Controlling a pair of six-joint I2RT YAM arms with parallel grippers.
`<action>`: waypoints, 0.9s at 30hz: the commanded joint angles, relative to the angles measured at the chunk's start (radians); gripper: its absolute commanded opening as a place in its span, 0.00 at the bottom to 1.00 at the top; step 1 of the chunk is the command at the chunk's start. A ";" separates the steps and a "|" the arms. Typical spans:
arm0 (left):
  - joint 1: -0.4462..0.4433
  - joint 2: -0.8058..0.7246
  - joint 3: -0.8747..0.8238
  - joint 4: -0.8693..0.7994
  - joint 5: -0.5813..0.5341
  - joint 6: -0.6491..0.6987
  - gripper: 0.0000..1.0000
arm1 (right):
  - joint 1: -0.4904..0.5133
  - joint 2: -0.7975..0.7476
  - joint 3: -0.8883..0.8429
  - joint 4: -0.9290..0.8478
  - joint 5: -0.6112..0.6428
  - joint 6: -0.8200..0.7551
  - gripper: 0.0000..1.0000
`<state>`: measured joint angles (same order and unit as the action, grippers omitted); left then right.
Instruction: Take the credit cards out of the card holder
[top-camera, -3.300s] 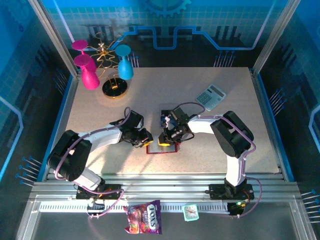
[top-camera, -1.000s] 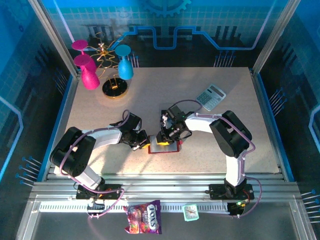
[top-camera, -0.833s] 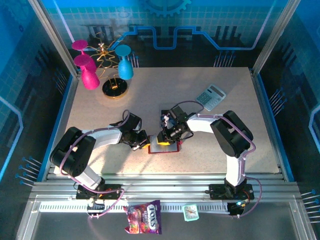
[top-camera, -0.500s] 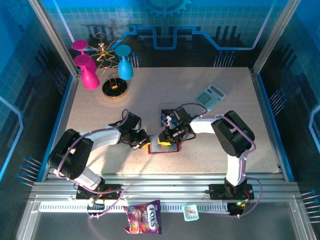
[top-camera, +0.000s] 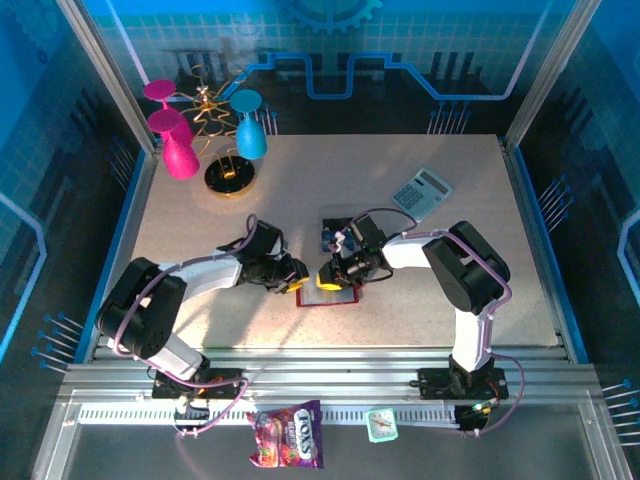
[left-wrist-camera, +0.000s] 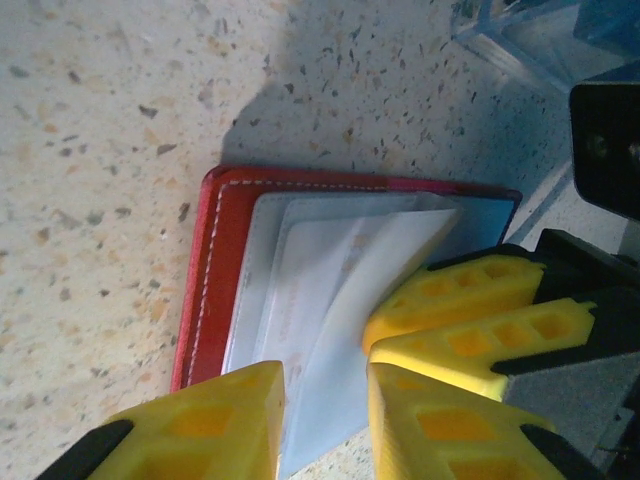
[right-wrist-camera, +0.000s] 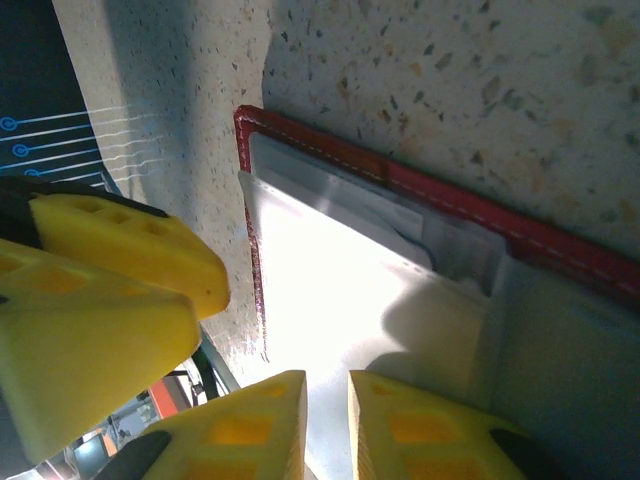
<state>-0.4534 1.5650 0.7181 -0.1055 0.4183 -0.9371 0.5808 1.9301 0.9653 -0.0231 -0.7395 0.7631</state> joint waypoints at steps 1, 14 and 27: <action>0.004 0.036 0.040 0.015 0.031 0.017 0.30 | -0.021 0.012 -0.017 0.019 -0.007 0.014 0.19; 0.003 0.091 0.071 0.004 0.033 0.023 0.33 | -0.021 0.008 -0.017 0.012 -0.007 0.016 0.18; -0.031 0.093 0.044 0.017 0.058 0.009 0.27 | -0.023 0.000 -0.016 0.003 -0.005 0.012 0.18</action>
<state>-0.4755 1.6543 0.7643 -0.0929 0.4435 -0.9340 0.5747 1.9301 0.9615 -0.0135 -0.7418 0.7708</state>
